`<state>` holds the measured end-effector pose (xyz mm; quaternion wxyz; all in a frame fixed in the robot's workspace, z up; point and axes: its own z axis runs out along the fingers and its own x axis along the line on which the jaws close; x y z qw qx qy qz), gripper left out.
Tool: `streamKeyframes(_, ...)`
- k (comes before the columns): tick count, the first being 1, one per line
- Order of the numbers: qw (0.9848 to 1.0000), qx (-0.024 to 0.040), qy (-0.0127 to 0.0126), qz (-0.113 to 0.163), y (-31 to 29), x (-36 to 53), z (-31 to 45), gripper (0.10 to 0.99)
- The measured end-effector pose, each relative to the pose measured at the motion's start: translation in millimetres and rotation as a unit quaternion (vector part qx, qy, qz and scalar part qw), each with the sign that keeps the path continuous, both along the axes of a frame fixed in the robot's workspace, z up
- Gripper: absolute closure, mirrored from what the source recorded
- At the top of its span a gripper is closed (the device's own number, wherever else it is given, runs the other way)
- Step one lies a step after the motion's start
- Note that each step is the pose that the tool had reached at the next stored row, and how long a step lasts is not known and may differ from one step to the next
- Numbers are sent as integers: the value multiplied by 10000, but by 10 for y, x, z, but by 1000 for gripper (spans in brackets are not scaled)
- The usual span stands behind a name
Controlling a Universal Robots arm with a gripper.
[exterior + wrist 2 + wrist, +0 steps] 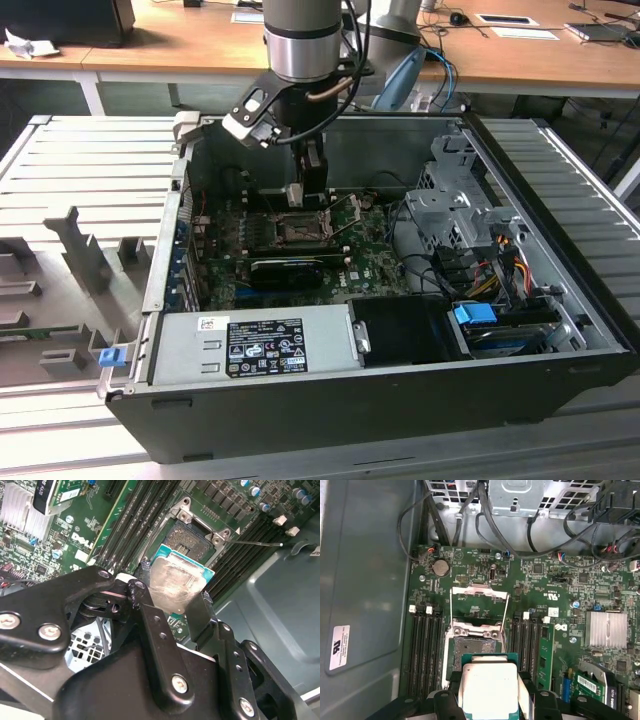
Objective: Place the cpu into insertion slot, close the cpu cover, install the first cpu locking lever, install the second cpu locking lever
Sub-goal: 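Place the cpu into insertion slot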
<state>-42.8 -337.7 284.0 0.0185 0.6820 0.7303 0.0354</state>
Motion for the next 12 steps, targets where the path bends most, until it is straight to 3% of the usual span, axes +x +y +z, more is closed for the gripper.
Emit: streamKeyframes(12, 10000, 0, 8, -35, 0, 0, -62, 561)
